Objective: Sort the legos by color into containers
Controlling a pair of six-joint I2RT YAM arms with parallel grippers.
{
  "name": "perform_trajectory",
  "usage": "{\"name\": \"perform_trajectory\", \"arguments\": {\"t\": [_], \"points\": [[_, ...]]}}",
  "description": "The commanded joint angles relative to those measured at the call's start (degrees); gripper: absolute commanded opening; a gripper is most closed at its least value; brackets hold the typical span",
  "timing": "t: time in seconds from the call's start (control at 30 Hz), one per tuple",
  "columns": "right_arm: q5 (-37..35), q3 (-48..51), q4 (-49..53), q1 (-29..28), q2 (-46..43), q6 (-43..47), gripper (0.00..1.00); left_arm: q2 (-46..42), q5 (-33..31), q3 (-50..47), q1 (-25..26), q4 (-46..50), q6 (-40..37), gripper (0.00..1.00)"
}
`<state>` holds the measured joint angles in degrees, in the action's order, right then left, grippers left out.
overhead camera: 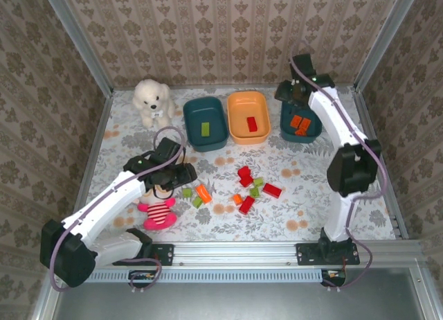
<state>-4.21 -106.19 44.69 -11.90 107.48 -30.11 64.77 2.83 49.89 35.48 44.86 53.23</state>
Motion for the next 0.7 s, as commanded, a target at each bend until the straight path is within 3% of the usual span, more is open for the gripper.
{"name": "perform_trajectory", "arguments": {"t": [0.0, 0.23, 0.43, 0.67], "points": [[4.13, 8.62, -4.18, -5.57, -5.66, 1.54, 0.61, 2.86, -2.09, -1.3, 0.63, 2.59, 9.91, 0.56], [6.4, 25.68, -5.36, -14.75, -18.77, -1.27, 0.61, 10.99, -3.91, 0.27, -0.31, 3.53, 32.87, 0.56], [7.55, 31.19, -2.99, -16.16, -25.64, -1.55, 0.61, 15.64, -4.0, 3.47, -0.11, 5.38, 52.95, 0.51], [9.02, 31.86, -0.59, -16.15, -29.93, -0.05, 0.62, 21.08, -3.9, 8.58, 1.06, 9.85, 61.66, 0.52]]}}
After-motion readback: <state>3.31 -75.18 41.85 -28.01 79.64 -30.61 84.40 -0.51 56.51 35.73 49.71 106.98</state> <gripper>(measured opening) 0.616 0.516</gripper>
